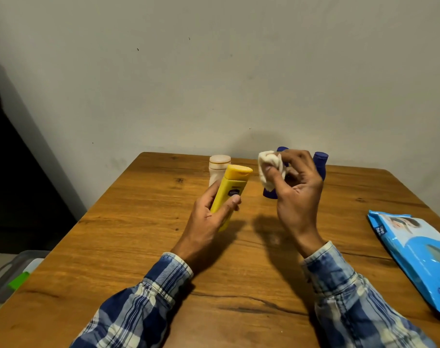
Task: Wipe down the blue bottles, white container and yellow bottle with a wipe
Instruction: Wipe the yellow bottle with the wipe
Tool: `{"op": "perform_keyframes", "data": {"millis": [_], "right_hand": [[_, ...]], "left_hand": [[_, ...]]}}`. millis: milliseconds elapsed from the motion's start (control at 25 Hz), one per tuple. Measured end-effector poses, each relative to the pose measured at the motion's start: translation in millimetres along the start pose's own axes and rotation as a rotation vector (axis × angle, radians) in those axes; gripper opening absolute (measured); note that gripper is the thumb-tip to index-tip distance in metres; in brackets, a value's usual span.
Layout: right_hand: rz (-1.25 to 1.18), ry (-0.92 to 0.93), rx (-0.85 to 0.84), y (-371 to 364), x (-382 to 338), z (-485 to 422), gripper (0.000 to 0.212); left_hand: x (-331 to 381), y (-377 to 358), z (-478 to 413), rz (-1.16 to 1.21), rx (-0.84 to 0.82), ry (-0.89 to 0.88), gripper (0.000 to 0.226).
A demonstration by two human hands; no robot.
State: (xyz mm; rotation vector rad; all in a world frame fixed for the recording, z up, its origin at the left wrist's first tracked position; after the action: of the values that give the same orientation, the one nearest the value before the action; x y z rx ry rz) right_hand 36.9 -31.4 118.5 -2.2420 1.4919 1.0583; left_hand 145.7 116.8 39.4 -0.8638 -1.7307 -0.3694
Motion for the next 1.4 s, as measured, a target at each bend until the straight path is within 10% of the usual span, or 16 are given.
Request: {"op": "perform_keyframes", "data": {"millis": [360,680,880,1400], "right_hand": [[0.310,0.394,-0.277,-36,-38,20,0.036],[0.356,0.468,-0.362,-49,-51,36,0.035],[0.281,0.133,-0.127,-15,-14,5,0.023],[0.390,0.492,-0.388,-51,-63,41,0.030]], "left_hand": [[-5,20,-5,-0.148,0.039,-0.083,0.049],[-12,26,-6,-0.171,0.089,-0.094,0.045],[-1,25,-4,-0.152,0.103,-0.128,0.053],[-6,24,-3,-0.188,0.092,-0.141,0.042]]}}
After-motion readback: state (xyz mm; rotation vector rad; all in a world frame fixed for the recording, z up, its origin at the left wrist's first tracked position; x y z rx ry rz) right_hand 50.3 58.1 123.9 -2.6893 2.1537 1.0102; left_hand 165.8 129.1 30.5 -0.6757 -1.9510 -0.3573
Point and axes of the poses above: each hand's wrist, its own z-axis away from the middle knuckle, its own y-axis out of the back of the hand, x = y × z, the point moved 9 cm from there along -z, towards the middle knuckle, and after that the axes turned 15 degrees about z, right-handed, at the moved point
